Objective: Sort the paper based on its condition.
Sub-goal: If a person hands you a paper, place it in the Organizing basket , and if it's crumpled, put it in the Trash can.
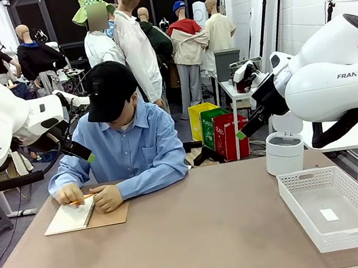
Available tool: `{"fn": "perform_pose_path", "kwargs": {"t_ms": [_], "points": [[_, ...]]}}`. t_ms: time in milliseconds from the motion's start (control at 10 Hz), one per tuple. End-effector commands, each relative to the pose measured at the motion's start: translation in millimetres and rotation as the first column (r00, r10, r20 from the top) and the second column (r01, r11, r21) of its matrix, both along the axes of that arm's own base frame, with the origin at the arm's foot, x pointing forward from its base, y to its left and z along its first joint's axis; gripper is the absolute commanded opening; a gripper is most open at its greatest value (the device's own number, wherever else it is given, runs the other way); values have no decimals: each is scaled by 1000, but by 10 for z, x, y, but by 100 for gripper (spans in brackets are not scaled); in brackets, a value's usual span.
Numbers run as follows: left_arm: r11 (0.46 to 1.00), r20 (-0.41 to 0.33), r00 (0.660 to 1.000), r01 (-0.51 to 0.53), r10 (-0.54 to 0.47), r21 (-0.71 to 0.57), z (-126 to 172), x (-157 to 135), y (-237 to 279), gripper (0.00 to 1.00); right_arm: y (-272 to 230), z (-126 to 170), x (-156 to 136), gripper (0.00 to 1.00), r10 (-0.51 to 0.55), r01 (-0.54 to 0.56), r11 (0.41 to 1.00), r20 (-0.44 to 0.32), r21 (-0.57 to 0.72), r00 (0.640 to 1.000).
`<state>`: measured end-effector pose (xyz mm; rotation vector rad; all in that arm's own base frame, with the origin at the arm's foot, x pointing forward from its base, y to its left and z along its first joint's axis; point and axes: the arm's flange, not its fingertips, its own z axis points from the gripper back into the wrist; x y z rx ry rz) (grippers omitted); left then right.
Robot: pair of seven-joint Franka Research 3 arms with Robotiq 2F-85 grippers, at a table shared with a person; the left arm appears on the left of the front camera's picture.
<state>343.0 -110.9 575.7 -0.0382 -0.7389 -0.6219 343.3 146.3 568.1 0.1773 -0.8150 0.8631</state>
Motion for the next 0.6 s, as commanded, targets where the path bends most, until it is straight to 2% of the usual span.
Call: {"fn": "perform_pose_path", "kwargs": {"t_ms": [0,500], "points": [[1000,3,1000,-1,1,0,11,-6,5,100,2,3,-4,100,3,-3,1000,3,-9,1000],[1000,3,1000,-1,1,0,11,-6,5,100,2,3,-4,100,3,-3,1000,3,-9,1000]]}}
